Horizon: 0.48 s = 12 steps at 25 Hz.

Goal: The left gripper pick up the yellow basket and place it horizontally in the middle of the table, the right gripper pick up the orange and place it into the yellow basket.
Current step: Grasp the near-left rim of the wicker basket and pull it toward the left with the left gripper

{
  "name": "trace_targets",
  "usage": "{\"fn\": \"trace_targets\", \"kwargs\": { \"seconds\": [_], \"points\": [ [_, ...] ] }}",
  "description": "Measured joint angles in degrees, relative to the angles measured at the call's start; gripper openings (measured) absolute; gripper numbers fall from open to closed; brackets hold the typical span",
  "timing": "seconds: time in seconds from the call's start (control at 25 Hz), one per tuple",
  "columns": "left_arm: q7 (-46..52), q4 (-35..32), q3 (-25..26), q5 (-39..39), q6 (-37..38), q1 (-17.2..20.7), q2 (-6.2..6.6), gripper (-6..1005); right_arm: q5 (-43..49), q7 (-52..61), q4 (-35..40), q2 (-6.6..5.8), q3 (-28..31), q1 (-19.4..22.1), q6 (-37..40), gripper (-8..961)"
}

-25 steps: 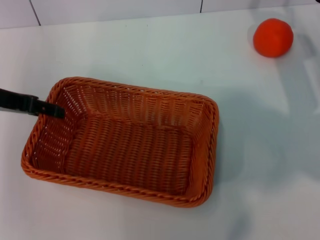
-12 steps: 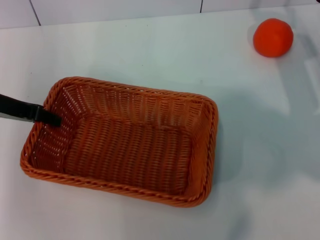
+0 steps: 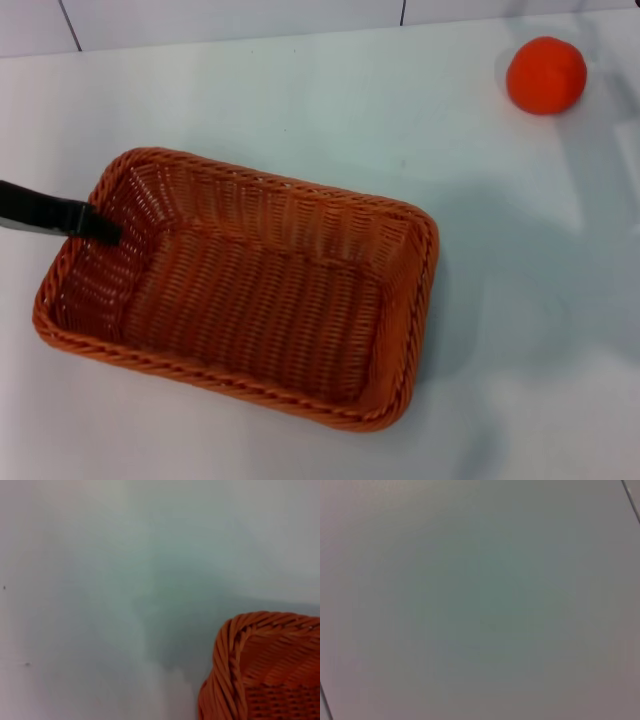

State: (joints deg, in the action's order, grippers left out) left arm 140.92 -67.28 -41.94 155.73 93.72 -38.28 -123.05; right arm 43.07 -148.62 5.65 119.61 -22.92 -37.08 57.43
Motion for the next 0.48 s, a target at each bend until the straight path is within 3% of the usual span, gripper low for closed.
{"fn": "trace_targets", "kwargs": {
  "seconds": [0.16, 0.24, 0.36, 0.48],
  "points": [
    [0.31, -0.84, 3.36, -2.13, 0.2, 0.3, -0.03, 179, 0.0, 0.0, -0.02, 0.06, 0.0, 0.02, 0.03, 924],
    [0.73, -1.01, 9.34, -5.84, 0.97, 0.48, 0.15, 173, 0.0, 0.0, -0.03, 0.07, -0.01, 0.01, 0.04, 924],
    [0.97, -1.23, 12.73, -8.67, 1.5, 0.97, 0.22, 171, 0.0, 0.0, -0.03, 0.09, -0.02, 0.0, 0.05, 924],
    [1.56, -2.53, 16.61, -14.61, 1.34, 2.98, -0.65, 170, -0.01, 0.0, -0.03, 0.09, -0.02, -0.01, 0.06, 924]
  ]
}}
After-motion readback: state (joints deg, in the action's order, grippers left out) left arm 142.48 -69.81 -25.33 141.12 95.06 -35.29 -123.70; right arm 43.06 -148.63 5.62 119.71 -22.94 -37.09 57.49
